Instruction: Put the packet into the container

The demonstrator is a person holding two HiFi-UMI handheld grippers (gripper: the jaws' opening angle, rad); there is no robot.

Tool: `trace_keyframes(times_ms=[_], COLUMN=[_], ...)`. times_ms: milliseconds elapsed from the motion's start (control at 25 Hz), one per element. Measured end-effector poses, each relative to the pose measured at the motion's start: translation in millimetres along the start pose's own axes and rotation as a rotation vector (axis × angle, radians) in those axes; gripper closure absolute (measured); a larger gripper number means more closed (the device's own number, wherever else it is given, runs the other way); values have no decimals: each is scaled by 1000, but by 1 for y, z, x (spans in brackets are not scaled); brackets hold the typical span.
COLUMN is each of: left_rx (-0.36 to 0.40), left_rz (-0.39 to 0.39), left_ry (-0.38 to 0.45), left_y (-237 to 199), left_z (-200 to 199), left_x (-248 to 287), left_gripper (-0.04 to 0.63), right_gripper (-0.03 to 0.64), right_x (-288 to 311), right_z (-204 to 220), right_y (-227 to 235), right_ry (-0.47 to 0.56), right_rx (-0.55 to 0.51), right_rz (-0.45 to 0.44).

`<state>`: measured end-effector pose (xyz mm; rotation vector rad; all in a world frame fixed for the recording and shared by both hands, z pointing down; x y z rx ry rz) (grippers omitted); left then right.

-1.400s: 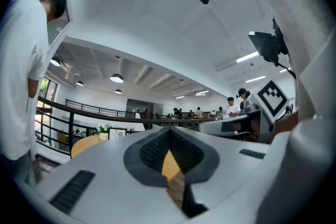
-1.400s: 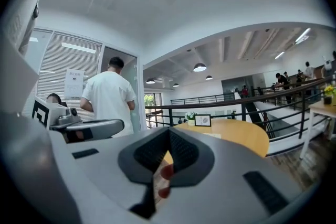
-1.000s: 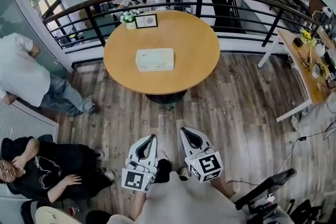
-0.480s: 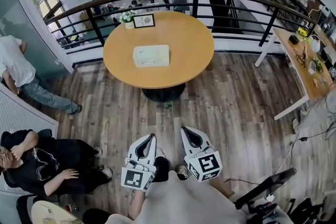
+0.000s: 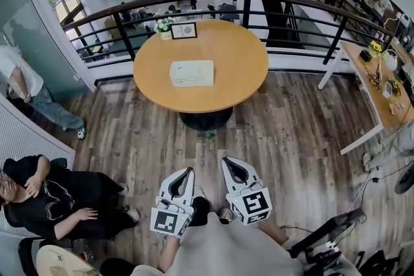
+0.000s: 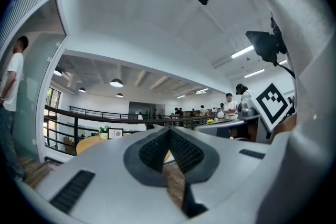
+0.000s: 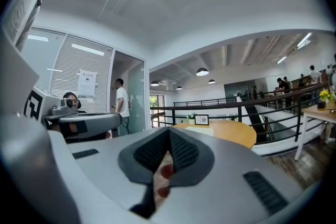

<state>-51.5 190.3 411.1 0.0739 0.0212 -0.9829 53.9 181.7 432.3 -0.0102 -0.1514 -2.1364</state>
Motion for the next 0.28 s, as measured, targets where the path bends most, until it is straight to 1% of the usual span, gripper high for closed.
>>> trace_keyframes(times_ms=[280], left_rx=[-3], left_rz=[-1], left_ry=[1], left_y=[-1], left_z=[3], left_x=[0], left_gripper=[591], right_gripper=[614], right_x=[3], right_z=[5], right_y=[-4], right_ry=[-7], right_rx=[-3], right_rz=[-7])
Point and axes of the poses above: the fingertips, and each gripper's own axes: x forward along the fingers, y to its right, z out of its underside, the point moved 1 cm from there along -x, backward along the fingers, and after that the axes turned 11 degrees about -z, right-handed, at the moved point
